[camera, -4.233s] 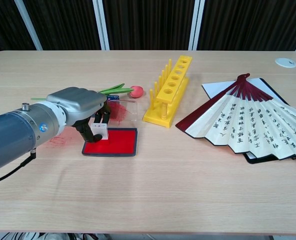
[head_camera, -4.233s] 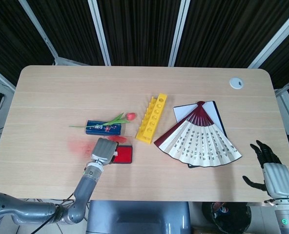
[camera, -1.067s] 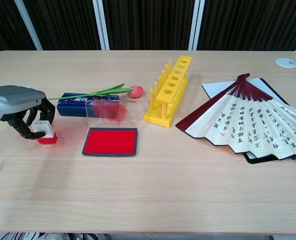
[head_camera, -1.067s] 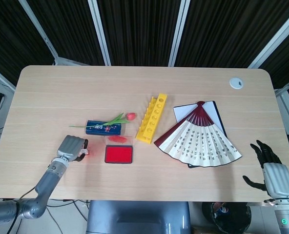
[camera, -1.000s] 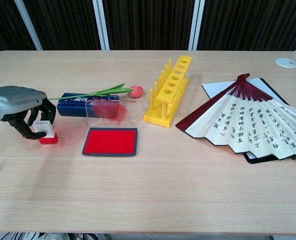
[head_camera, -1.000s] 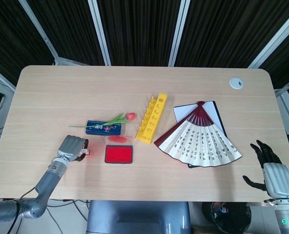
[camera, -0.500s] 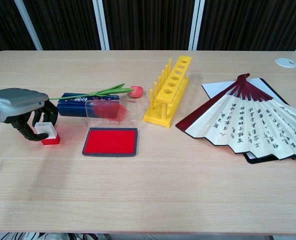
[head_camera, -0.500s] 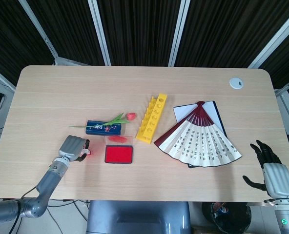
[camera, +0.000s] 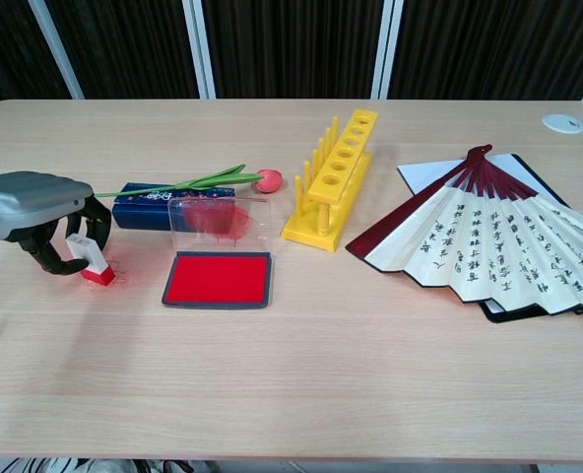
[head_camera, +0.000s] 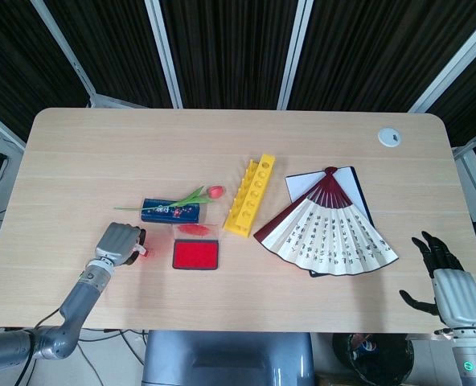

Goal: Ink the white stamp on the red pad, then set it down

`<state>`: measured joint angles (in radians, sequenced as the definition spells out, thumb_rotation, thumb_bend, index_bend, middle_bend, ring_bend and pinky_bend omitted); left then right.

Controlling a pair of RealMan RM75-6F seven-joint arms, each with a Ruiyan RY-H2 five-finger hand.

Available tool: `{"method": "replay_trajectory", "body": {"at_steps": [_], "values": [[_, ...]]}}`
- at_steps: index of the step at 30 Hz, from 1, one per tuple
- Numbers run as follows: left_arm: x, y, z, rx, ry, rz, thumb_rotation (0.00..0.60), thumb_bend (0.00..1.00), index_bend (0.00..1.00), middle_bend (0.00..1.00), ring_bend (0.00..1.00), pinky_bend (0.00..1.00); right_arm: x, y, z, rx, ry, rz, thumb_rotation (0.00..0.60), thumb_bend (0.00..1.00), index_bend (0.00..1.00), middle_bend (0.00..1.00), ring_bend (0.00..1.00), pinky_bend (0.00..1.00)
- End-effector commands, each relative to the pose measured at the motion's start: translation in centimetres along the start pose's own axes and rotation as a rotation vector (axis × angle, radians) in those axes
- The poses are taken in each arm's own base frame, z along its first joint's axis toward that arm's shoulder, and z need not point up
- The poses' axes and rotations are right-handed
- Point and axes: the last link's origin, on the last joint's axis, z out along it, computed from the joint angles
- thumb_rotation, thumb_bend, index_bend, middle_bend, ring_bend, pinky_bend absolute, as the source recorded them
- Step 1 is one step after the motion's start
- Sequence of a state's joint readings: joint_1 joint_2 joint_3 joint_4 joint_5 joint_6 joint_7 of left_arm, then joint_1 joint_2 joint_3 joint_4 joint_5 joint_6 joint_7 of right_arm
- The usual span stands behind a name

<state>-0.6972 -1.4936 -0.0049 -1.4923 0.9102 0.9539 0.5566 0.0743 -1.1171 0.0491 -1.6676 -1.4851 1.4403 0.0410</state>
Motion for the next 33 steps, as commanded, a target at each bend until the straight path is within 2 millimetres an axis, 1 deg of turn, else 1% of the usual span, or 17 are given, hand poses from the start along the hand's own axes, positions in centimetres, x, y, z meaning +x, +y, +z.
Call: {"method": "replay_trajectory", "body": {"at_steps": [1,7,12,16,19,22,27,31,33], "values": [[0.0,0.0,0.0,0.002,-0.002,0.002,0.600,0.38,0.48,0.42,0.40,0.49,0.0,0.0,0.0,0.000,0.000,0.000,0.600,0.25,0.13,0.00,0.00,0.19],[0.0,0.0,-0.1,0.009,-0.011,0.006,0.600,0.36,0.46,0.41,0.39,0.49,0.0,0.0,0.0,0.001,0.000,0.000,0.600,0.25,0.13,0.00,0.00,0.19],[0.0,-0.1,-0.2,0.016,-0.013,0.013,0.600,0.28,0.43,0.39,0.38,0.47,0.0,0.0,0.0,0.001,0.000,0.000,0.600,0.25,0.13,0.00,0.00,0.19],[0.1,-0.2,-0.3,0.021,-0.016,0.016,0.600,0.25,0.41,0.38,0.37,0.47,0.0,0.0,0.0,0.002,0.000,0.000,0.600,0.25,0.13,0.00,0.00,0.19],[0.1,-0.3,-0.4,0.026,-0.013,0.022,0.600,0.19,0.36,0.34,0.34,0.43,0.0,0.0,-0.1,0.002,0.000,0.001,0.600,0.25,0.13,0.00,0.00,0.19],[0.3,-0.5,-0.5,0.036,-0.009,0.033,0.600,0.16,0.30,0.26,0.27,0.36,0.0,0.0,-0.1,0.002,-0.001,0.001,0.600,0.25,0.13,0.00,0.00,0.19],[1.3,-1.2,-1.5,0.061,0.029,0.019,0.600,0.12,0.19,0.07,0.12,0.17,0.0,0.0,-0.1,0.002,-0.001,0.000,0.600,0.25,0.13,0.00,0.00,0.19],[2.5,-2.0,-3.1,0.080,0.104,-0.011,0.600,0.10,0.11,0.02,0.06,0.10,0.0,0.0,-0.1,0.005,0.000,-0.006,0.600,0.25,0.13,0.00,0.00,0.19],[3.1,-2.9,-5.0,0.094,0.160,-0.029,0.600,0.09,0.07,0.00,0.03,0.07,0.0,0.0,-0.1,0.007,0.000,-0.012,0.600,0.25,0.13,0.00,0.00,0.19]]}}
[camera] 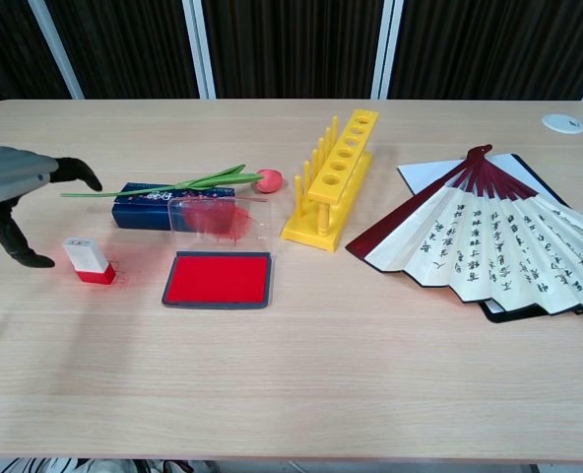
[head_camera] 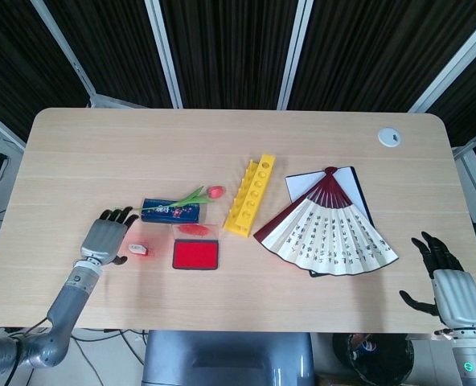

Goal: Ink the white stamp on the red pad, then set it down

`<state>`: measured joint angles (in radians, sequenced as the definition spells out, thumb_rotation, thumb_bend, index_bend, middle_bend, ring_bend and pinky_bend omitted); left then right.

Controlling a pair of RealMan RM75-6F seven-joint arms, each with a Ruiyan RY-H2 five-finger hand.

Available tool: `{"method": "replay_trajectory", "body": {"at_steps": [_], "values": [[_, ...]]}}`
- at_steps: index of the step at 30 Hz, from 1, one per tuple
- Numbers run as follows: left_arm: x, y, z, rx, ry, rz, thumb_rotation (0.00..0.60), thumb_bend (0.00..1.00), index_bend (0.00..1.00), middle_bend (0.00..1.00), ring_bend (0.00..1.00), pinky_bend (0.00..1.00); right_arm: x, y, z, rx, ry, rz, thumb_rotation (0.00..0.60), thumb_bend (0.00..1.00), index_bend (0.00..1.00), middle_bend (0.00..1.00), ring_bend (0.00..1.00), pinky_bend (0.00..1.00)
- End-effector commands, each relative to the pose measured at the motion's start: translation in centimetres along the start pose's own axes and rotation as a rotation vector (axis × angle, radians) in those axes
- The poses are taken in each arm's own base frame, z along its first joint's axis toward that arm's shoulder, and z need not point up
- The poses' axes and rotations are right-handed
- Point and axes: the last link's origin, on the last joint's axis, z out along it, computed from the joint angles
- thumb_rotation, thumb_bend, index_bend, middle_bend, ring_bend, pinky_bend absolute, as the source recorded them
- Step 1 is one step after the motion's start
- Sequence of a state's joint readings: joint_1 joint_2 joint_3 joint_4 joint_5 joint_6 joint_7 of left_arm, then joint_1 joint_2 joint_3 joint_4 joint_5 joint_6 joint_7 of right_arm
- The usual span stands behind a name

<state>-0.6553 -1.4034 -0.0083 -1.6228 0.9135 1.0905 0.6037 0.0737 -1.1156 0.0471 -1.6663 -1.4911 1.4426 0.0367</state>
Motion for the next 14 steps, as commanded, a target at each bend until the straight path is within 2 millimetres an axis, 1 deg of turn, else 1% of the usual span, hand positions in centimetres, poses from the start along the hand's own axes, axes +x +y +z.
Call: {"method": "replay_trajectory", "body": {"at_steps": [1,3,7,8,9,12,14], "values": [[1.4,-2.0,-3.3,0.030,0.097,-0.033,0.600,0.08,0.05,0.00,0.02,0.05,0.0,0.0,0.0,0.003,0.000,-0.007,0.600,0.25,0.13,0.00,0.00,0.19],[1.7,-3.0,-5.2,0.041,0.131,-0.032,0.600,0.08,0.01,0.00,0.00,0.01,-0.1,0.0,0.0,0.005,0.000,-0.013,0.600,0.25,0.13,0.00,0.00,0.19],[1.8,-5.0,-8.9,0.074,0.195,-0.070,0.600,0.08,0.00,0.00,0.00,0.00,-0.1,-0.1,-0.1,0.011,0.003,-0.024,0.600,0.25,0.13,0.00,0.00,0.19],[1.7,-5.3,-9.3,0.079,0.203,-0.076,0.600,0.08,0.00,0.00,0.00,0.00,-0.1,-0.1,-0.1,0.011,0.004,-0.026,0.600,0.25,0.13,0.00,0.00,0.19],[1.5,-6.0,-10.3,0.095,0.221,-0.083,0.600,0.08,0.00,0.00,0.00,0.00,-0.1,-0.1,-0.1,0.012,0.006,-0.029,0.600,0.25,0.13,0.00,0.00,0.19],[1.0,-7.5,-12.6,0.115,0.263,-0.091,0.600,0.07,0.00,0.00,0.00,0.00,-0.1,-0.1,-0.1,0.014,0.008,-0.035,0.600,0.25,0.13,0.00,0.00,0.19],[0.7,-8.1,-13.7,0.119,0.283,-0.100,0.600,0.07,0.00,0.00,0.00,0.00,-0.2,-0.1,-0.2,0.015,0.008,-0.039,0.600,0.25,0.13,0.00,0.00,0.19]]}}
